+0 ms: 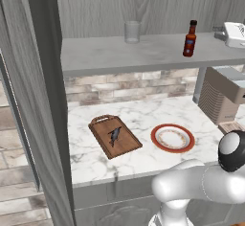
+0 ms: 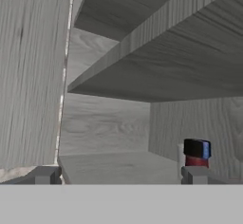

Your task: Pick the fish from the plate and place it on the cutting board. Then pick the condiment bottle from the cabinet and place it next to the cutting board.

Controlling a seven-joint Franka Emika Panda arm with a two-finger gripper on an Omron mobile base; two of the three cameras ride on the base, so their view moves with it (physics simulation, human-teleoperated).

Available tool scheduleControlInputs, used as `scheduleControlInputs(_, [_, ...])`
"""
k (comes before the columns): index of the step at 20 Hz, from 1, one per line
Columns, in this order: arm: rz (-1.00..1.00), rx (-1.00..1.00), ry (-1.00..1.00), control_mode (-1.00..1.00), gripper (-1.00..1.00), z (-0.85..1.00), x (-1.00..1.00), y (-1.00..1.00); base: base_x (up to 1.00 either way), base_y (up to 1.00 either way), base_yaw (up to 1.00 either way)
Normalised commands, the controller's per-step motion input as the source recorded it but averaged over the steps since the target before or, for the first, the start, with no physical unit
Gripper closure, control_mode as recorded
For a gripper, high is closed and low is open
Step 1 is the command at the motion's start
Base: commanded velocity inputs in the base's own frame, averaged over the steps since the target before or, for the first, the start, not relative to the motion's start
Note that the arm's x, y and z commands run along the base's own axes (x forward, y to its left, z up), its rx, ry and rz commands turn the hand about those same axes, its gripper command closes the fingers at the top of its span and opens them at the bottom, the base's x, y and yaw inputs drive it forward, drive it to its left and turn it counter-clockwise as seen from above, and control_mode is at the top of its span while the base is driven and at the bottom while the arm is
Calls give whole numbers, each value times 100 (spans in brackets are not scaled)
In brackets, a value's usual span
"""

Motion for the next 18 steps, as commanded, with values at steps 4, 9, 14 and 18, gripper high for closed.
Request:
scheduleControlInputs(4, [0, 0, 0, -100, -100, 0, 12, 0, 0, 0, 0])
scheduleControlInputs(9, [0, 0, 0, -100, -100, -1, 11, -2, 0, 0, 0])
scheduleControlInputs(14, [0, 0, 1, -100, -100, -6, 3, -5, 0, 0, 0])
scheduleControlInputs(18, [0, 0, 1, -100, -100, -9, 0, -6, 0, 0, 0])
